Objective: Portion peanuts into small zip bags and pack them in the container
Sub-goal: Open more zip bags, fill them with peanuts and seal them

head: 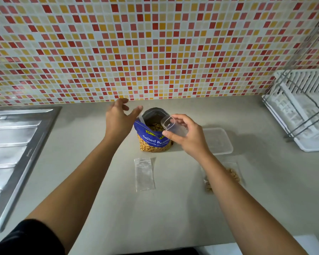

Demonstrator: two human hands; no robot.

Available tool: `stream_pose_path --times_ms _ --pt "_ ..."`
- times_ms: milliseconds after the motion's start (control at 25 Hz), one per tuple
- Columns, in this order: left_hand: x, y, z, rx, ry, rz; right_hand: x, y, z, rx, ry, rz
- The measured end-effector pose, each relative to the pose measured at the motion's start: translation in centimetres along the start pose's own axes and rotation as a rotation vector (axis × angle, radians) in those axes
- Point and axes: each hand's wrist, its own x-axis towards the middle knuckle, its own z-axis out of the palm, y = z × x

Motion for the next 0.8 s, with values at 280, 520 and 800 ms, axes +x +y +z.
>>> stream_pose_path --times_ms 280,520,800 --pt "0.8 0.5 2.8 0.306 -0.285 0.257 1.7 1.4 -0.2 0.067 -0.048 0.124" --pt "1.7 0.7 1.2 0.498 -0.077 0.405 2.6 2.0 -0.7 0.068 -0.070 0.139" --pt "1.3 0.3 3.7 0.341 -0.124 0.011 3.1 2.0 -0.7 0.091 -0.086 0.145"
